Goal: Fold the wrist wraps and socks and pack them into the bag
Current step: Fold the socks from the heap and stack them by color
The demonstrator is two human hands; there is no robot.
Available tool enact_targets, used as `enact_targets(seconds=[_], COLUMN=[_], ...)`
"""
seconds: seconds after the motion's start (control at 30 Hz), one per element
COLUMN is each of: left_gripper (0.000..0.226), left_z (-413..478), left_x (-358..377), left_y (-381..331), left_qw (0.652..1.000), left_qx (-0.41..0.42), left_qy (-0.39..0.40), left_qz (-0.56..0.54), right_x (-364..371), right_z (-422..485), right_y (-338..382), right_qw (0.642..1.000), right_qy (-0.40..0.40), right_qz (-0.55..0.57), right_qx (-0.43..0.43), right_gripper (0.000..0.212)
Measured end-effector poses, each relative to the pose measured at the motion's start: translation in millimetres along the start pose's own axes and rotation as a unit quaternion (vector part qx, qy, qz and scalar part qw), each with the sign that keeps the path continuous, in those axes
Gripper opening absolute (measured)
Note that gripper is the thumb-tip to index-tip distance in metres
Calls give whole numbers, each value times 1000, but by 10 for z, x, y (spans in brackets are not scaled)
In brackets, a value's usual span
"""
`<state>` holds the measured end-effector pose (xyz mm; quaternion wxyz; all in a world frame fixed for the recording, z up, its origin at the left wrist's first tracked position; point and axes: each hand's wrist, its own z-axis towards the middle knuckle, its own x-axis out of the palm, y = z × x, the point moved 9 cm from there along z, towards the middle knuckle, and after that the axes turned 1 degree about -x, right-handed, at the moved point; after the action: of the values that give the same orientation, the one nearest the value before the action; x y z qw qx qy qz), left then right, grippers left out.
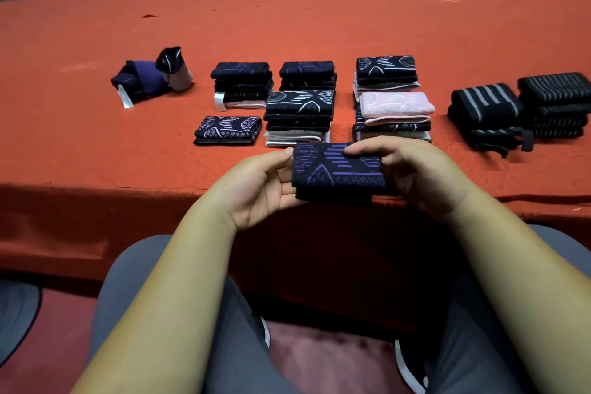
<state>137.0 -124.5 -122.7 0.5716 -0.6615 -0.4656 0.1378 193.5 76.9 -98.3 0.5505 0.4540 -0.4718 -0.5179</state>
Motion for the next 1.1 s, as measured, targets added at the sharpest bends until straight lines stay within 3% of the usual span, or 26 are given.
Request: enact_targets(seconds=[0.13,0.2,0.3,0.37,0.5,0.73,0.97,1.1], left_gripper=[50,41,32,34,37,25,30,28], left_z=[-42,-57,-62,-58,-74,-169,-163,-175], left_x=[51,57,27,20,44,-94,-56,-146], left_y=[0,-35,-99,-131,-186,-346,-241,-257], left_qw=[1000,998,994,993,992,960,973,960], left_qx=[14,47,89,104,125,221,174,190], left_qy=[6,3,-13,-16,-6,-137,-97,-139], left_qz=[16,44,57,45,20,102,120,148], right_x=[-8,40,87,93,119,190,132,183], right_z=[-31,-59,-45,1,-15,17,22,30], right_y=[6,57,57,-18,-43,-14,-35,-61], right_qw=[998,997,999,1000,989,987,987,987], right_qy=[-8,-2,1,-5,5,-25,-80,-81], right_qz=[-62,-73,-6,10,-147,-158,-132,-132], right_qx=[-11,-31,-35,-14,-12,-32,-43,-36], right_gripper=[34,42,64,54,20,21,23,25])
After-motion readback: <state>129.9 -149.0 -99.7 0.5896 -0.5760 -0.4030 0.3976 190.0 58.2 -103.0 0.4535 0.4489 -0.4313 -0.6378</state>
